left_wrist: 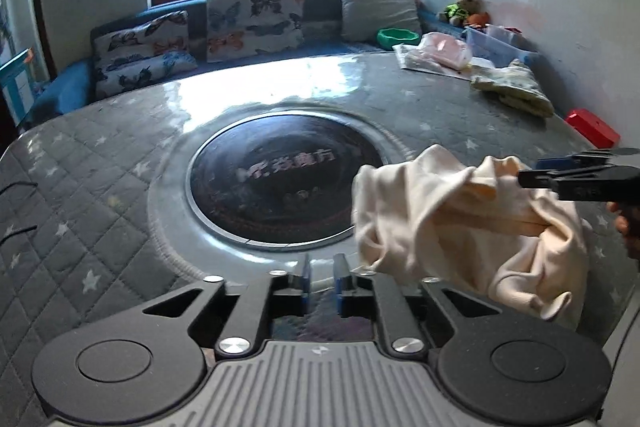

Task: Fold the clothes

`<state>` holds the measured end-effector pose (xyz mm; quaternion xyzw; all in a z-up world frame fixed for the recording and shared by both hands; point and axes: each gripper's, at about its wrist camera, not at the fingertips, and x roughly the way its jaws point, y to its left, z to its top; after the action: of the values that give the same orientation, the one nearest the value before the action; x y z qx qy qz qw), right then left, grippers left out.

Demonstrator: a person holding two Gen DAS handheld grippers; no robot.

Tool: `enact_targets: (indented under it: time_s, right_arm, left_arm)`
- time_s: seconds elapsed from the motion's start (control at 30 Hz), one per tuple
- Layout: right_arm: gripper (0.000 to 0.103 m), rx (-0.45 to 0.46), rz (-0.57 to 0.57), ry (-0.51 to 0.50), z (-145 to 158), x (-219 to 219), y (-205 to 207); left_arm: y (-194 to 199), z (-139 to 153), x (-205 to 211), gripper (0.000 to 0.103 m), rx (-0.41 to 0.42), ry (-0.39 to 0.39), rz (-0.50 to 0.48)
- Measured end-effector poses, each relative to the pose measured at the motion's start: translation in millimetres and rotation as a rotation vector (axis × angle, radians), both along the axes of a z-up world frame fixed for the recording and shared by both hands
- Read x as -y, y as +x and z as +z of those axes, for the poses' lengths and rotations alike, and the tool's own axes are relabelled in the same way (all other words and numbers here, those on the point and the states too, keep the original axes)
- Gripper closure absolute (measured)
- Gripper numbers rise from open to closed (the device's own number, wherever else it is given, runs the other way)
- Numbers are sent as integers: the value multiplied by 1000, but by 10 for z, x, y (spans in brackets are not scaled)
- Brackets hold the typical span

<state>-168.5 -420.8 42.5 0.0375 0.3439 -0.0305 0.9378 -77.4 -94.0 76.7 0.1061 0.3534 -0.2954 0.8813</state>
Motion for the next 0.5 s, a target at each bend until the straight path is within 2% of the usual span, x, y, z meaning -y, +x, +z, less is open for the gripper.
enact_targets:
  time_s: [0.13,0.2,0.37,0.5]
  right_arm:
    - [77,-29,0,72,-88,114,111]
    - [96,-21,3,56,-69,101,96]
    - [98,35,-14,-60,79,48,-95]
    - [98,82,-31,-158,233,16,-356]
  left_arm:
    - [-53,35,226,45,28,-9,-62]
    - [-57,19,394,42,43,3,-95]
    - [86,-145,744,44,7,31,-128]
    - [176,-263,878,77,-1,55,-135]
